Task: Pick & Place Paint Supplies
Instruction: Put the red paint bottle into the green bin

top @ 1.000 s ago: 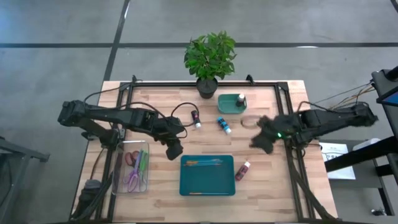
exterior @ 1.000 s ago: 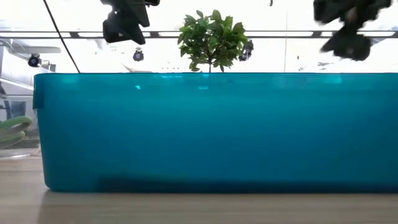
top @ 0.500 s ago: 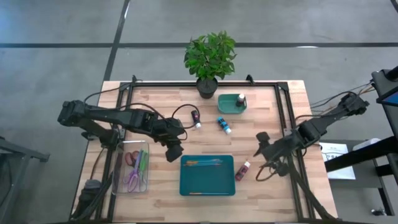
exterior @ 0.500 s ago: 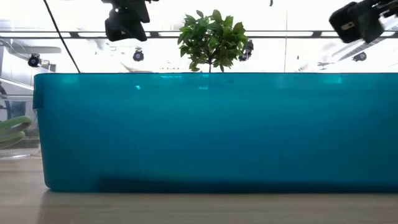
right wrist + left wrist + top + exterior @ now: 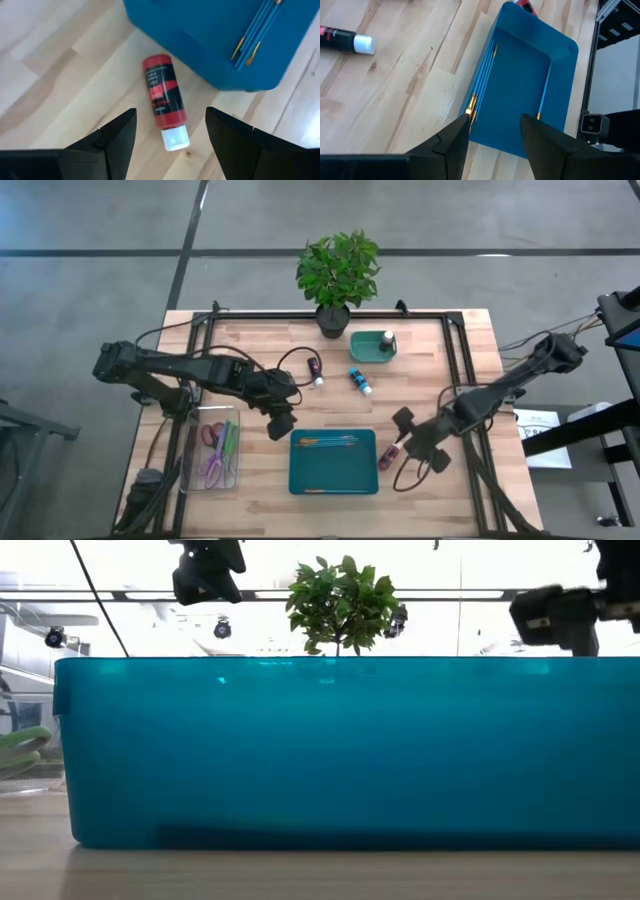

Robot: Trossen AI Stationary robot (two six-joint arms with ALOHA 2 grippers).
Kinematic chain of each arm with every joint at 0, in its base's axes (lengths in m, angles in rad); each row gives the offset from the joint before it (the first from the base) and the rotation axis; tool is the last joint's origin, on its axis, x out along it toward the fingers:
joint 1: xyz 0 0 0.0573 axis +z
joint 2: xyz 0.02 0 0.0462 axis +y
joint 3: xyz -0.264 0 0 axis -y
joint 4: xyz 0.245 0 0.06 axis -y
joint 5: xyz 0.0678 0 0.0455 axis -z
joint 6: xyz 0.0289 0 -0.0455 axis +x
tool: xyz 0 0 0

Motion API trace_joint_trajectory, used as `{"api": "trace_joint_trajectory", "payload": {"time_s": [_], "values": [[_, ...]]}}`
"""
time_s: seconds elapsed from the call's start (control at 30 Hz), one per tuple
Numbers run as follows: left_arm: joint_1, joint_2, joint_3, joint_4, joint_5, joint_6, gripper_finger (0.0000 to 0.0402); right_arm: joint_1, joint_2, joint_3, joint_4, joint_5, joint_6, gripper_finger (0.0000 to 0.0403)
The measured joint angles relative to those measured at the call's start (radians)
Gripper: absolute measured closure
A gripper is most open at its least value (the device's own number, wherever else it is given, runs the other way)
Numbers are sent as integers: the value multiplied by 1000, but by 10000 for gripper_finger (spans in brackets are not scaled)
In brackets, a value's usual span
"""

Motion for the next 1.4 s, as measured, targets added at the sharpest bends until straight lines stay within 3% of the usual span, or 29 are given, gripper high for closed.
{"api": "trace_joint_trajectory", "payload": {"time_s": [0.3, 1.4], "values": [[-1, 0, 0, 0, 0, 0, 218, -49, 49, -81, 54, -6, -115, 170], [-2, 0, 0, 5, 15, -7, 218, -149, 54, -213, 229, -92, -237, 170]]}}
